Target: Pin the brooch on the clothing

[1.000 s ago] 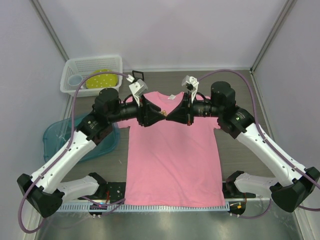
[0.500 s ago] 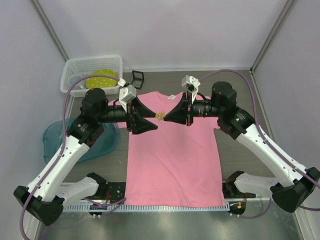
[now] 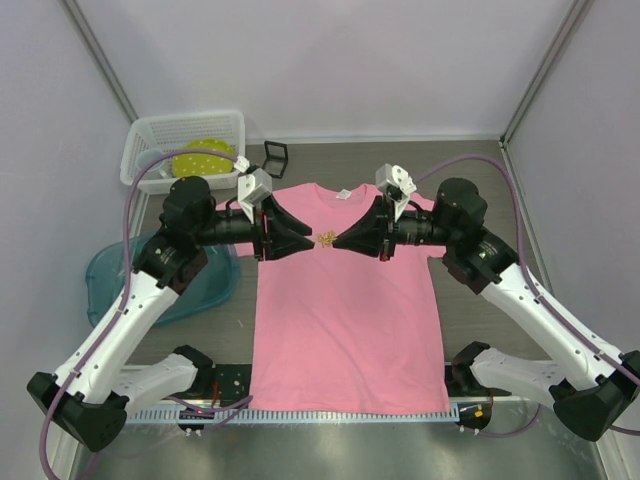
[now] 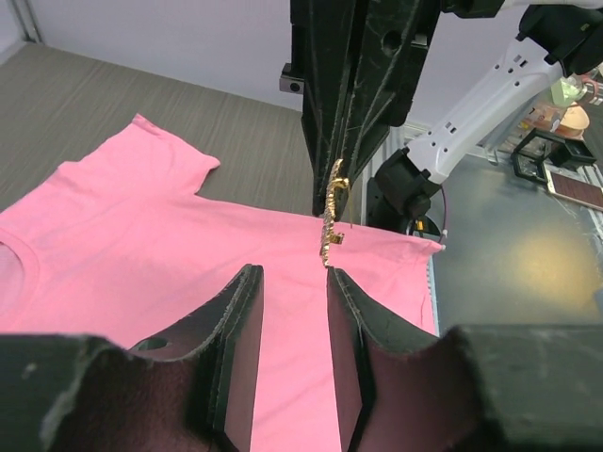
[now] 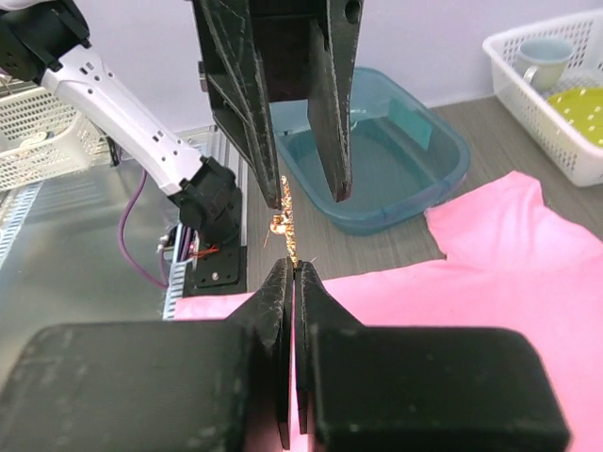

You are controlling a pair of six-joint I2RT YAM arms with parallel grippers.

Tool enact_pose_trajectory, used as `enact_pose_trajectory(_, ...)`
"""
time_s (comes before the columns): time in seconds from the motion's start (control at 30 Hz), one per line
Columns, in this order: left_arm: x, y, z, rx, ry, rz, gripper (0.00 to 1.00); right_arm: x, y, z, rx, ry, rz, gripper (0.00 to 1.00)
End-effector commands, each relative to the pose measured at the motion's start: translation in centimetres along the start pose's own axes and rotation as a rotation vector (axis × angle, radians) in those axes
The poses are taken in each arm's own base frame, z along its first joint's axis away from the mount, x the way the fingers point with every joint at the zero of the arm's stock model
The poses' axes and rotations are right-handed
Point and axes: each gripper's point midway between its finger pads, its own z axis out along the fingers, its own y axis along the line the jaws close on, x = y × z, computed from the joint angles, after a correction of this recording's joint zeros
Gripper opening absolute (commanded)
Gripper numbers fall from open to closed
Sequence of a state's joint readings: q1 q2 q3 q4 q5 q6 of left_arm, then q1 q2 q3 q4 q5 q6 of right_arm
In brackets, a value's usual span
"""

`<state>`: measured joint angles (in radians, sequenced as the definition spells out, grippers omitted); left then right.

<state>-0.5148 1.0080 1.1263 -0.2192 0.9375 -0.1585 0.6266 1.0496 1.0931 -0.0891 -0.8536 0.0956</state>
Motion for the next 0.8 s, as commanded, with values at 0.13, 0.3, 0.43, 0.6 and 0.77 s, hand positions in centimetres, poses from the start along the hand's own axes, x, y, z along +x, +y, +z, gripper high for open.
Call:
enact_pose_trajectory(0.13, -2.3, -0.2, 0.2, 0.031, -0.063, 0.096, 0.24, -3.0, 0.5, -0.2, -0.002, -0.12, -0.148, 0.01)
enact_pose_trajectory(0.3, -2.3, -0.7, 0.1, 0.054, -0.065, 0.098, 0.2, -2.9, 0.4, -0.3, 0.002, -0.115, -0.142, 0.01)
enact_pose_trajectory(0.43, -2.0, -1.4, 0.1, 0.088, -0.056, 0.084, 0.27, -2.8, 0.2, -0.2, 0.012, -0.113, -0.138, 0.01)
enact_pose_trajectory(0.6, -0.4, -1.5, -0.1, 0.111, 0.003, 0.074, 0.33, -3.1, 0.1, -0.2, 0.018, -0.123, -0.14, 0.01)
enact_pose_trajectory(0.77, -0.9, -1.7, -0.2, 0.109, -0.02, 0.088, 0.31, -3.0, 0.1, -0.2, 0.014, -0.119, -0.138, 0.01)
